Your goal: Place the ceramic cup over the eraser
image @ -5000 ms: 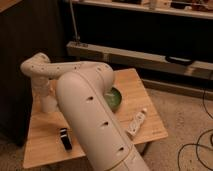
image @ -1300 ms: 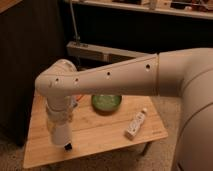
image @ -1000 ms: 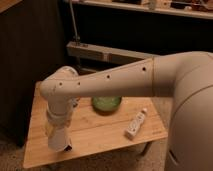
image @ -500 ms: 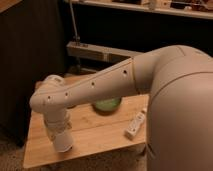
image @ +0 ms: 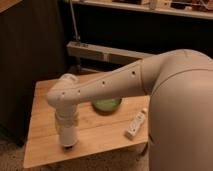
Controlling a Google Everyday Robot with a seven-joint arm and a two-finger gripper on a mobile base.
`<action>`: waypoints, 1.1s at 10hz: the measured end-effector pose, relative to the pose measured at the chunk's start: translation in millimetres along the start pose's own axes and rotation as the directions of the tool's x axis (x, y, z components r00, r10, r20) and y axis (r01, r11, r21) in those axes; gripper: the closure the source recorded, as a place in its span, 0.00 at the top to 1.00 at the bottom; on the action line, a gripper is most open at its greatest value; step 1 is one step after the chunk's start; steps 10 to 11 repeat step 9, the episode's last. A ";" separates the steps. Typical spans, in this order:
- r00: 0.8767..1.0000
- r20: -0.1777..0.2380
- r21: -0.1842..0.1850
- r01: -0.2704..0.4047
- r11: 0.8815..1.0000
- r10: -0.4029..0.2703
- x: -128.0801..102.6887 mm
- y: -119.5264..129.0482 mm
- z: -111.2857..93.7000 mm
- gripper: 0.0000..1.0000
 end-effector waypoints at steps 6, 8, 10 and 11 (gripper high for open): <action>0.999 -0.019 -0.121 -0.042 0.992 0.040 -7.7 -7.5 27.1 0.80; 0.999 -0.020 -0.122 -0.040 0.992 0.038 -7.6 -6.5 27.4 0.80; 0.999 -0.020 -0.122 -0.040 0.992 0.038 -7.7 -6.3 27.3 0.80; 0.999 -0.020 -0.122 -0.040 0.992 0.038 -7.7 -6.3 27.3 0.80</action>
